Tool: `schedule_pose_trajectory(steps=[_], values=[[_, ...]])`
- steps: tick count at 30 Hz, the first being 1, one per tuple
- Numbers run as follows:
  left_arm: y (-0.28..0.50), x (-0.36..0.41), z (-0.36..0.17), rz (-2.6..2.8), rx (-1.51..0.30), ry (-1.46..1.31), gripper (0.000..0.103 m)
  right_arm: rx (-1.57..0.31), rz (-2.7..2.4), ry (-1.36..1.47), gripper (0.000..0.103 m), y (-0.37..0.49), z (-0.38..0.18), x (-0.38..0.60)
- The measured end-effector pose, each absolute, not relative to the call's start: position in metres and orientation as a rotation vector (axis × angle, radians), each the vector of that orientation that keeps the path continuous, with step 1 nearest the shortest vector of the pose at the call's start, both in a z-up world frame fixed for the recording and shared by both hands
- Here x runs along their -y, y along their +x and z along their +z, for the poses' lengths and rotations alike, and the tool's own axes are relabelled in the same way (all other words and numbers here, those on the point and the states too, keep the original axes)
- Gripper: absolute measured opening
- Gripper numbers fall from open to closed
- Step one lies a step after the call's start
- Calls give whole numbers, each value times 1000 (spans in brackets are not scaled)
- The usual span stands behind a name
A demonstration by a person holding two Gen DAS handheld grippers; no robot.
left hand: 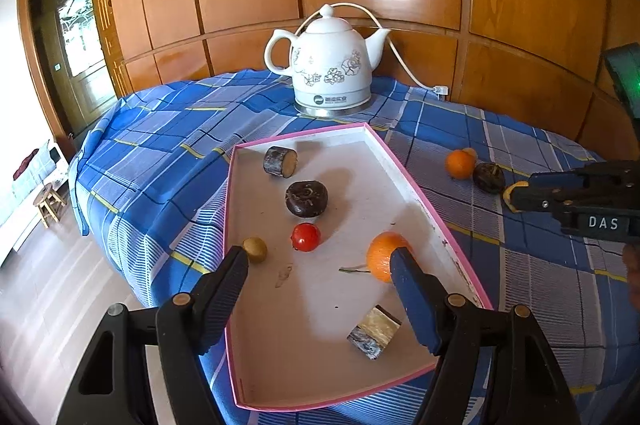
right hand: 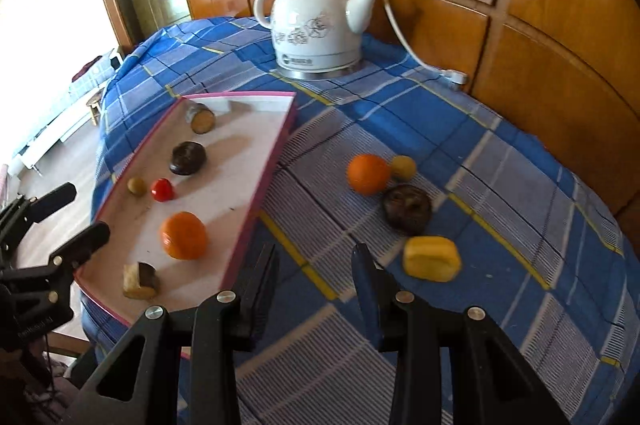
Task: Organize fruits
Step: 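Move the left gripper to the orange on the cloth and grasp it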
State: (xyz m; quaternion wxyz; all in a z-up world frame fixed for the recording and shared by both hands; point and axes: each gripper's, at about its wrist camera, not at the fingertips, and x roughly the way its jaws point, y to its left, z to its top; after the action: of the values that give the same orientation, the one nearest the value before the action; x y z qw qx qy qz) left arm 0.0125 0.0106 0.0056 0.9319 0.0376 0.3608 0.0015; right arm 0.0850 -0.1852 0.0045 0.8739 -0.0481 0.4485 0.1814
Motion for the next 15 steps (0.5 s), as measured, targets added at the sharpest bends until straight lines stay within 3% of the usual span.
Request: schedule_pose_trajectory(steps=[15], values=[[26, 14, 9, -70, -762, 114, 74, -956, 207, -144, 38, 84, -7, 265]])
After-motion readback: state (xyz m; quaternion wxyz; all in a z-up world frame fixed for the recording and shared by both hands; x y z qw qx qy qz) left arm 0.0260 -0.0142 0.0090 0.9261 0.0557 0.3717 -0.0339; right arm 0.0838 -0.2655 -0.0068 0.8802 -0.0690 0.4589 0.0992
